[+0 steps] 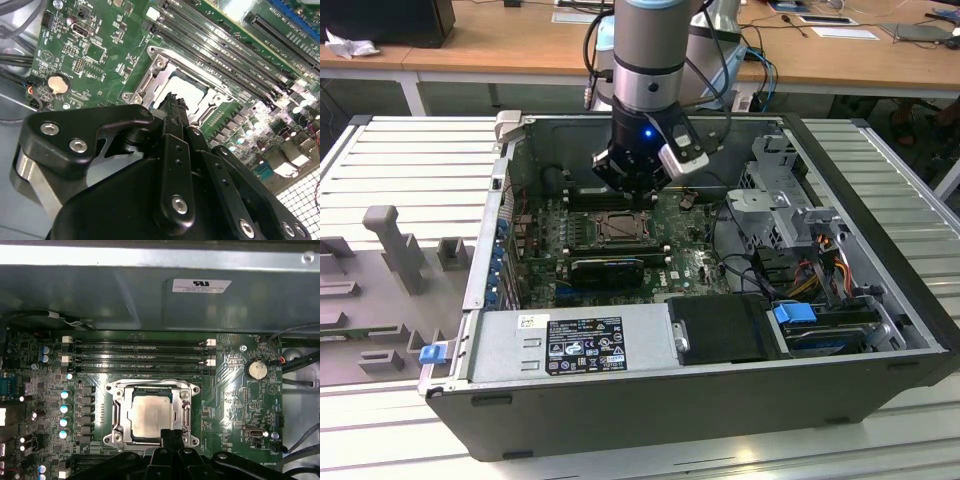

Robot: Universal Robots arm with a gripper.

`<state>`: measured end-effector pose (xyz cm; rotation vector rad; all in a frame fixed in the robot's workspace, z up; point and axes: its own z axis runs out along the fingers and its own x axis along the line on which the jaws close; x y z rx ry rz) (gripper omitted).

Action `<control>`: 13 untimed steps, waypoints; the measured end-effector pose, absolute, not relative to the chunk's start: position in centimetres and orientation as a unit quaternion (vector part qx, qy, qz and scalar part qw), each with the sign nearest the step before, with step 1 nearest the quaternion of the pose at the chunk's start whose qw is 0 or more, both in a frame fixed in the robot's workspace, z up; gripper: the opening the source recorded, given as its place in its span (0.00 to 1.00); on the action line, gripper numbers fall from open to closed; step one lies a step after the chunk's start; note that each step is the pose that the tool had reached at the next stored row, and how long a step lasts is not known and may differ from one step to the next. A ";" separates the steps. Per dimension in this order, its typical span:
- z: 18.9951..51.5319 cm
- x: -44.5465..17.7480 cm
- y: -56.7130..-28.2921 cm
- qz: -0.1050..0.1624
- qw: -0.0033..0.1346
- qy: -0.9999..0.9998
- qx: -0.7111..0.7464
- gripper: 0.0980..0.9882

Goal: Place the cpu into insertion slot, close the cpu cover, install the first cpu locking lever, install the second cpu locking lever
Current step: 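Install the second cpu locking lever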

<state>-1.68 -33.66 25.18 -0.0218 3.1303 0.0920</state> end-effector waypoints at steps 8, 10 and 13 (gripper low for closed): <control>25.2 -1.7 -34.4 0.029 0.005 1.000 -0.007 0.01; 25.2 -1.7 -34.6 0.029 0.005 1.000 -0.007 0.01; 25.2 -1.7 -34.8 0.029 0.005 1.000 -0.007 0.01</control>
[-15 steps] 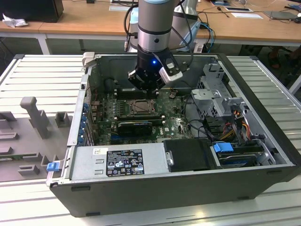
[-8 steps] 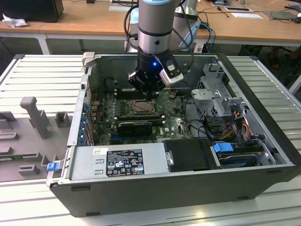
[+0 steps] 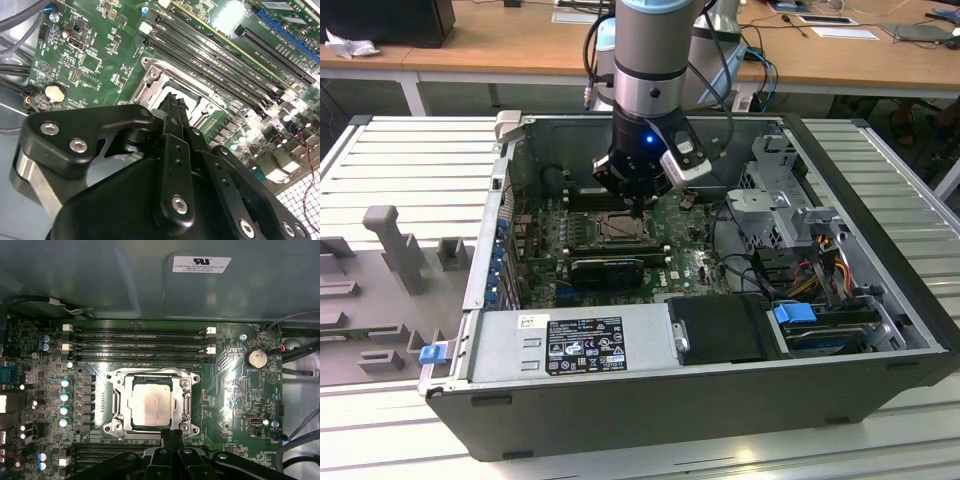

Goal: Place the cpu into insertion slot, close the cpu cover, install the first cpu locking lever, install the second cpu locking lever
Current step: 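Install the second cpu locking lever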

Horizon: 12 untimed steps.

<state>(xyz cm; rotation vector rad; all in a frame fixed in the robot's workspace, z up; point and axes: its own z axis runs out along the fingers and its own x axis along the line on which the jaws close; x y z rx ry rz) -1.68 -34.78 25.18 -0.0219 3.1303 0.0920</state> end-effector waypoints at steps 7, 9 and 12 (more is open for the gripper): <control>25.4 -1.7 -35.1 0.029 0.005 1.000 -0.007 0.01; 25.4 -1.7 -35.3 0.029 0.005 1.000 -0.007 0.01; 25.4 -2.3 -35.8 0.029 0.005 1.000 -0.007 0.01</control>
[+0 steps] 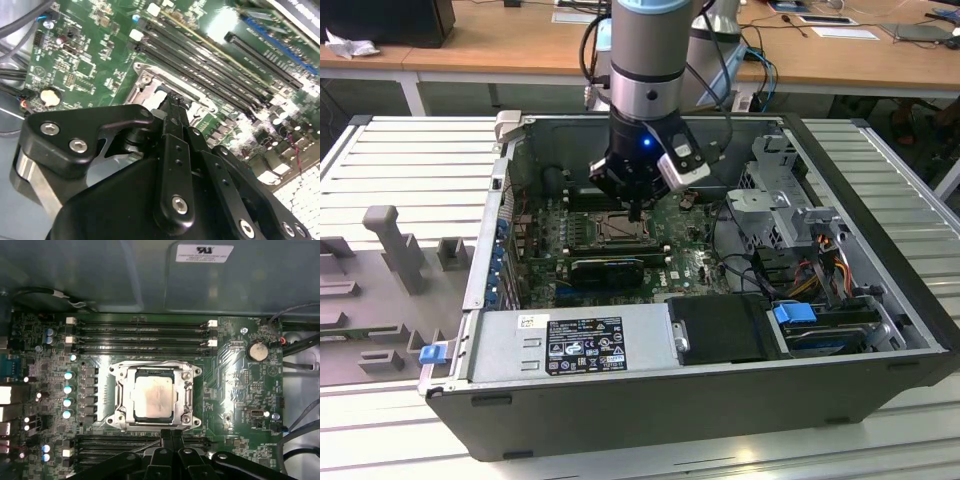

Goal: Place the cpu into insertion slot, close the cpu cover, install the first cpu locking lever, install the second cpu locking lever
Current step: 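Install the second cpu locking lever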

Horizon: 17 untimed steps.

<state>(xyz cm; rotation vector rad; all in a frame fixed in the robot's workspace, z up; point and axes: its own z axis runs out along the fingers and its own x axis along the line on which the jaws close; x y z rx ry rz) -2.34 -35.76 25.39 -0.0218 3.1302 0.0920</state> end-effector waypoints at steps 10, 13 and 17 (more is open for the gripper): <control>24.1 -3.6 -36.6 0.029 0.000 1.000 -0.007 0.01; 24.1 -4.0 -36.9 0.029 0.000 1.000 -0.007 0.01; 24.1 -4.8 -37.1 0.030 0.000 1.000 -0.007 0.01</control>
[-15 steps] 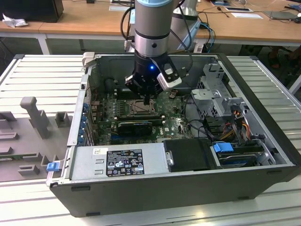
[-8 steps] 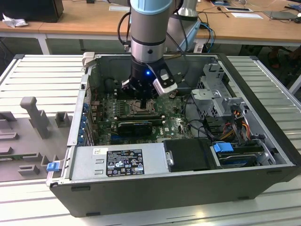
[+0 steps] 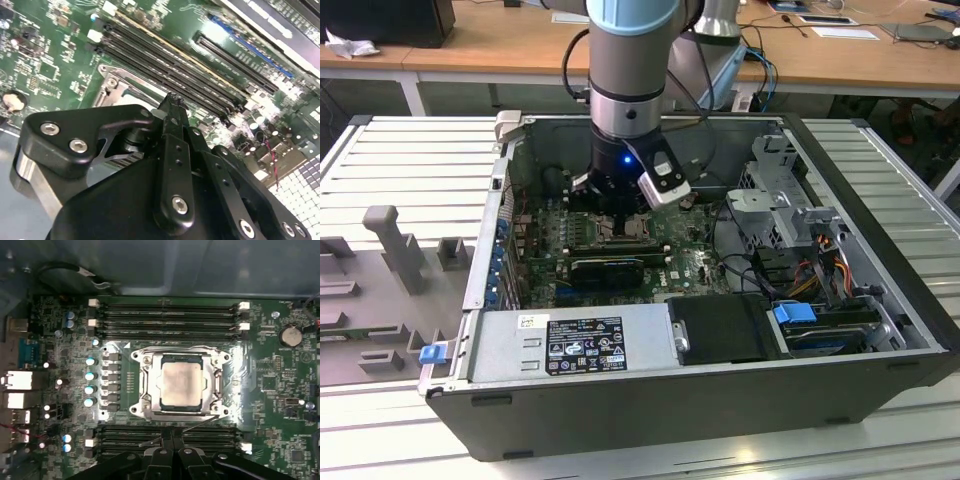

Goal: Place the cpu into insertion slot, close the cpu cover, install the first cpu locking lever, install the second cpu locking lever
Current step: 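Install the second cpu locking lever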

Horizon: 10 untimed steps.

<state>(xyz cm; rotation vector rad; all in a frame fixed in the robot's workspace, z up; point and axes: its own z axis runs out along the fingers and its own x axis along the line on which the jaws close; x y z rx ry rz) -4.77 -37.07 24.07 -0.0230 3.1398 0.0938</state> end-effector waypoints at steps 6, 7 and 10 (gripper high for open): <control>22.9 -5.1 -37.1 0.031 0.000 0.999 -0.007 0.01; 22.7 -5.2 -37.1 0.031 0.000 0.999 -0.008 0.01; 22.2 -5.4 -37.1 0.032 0.000 0.999 -0.009 0.01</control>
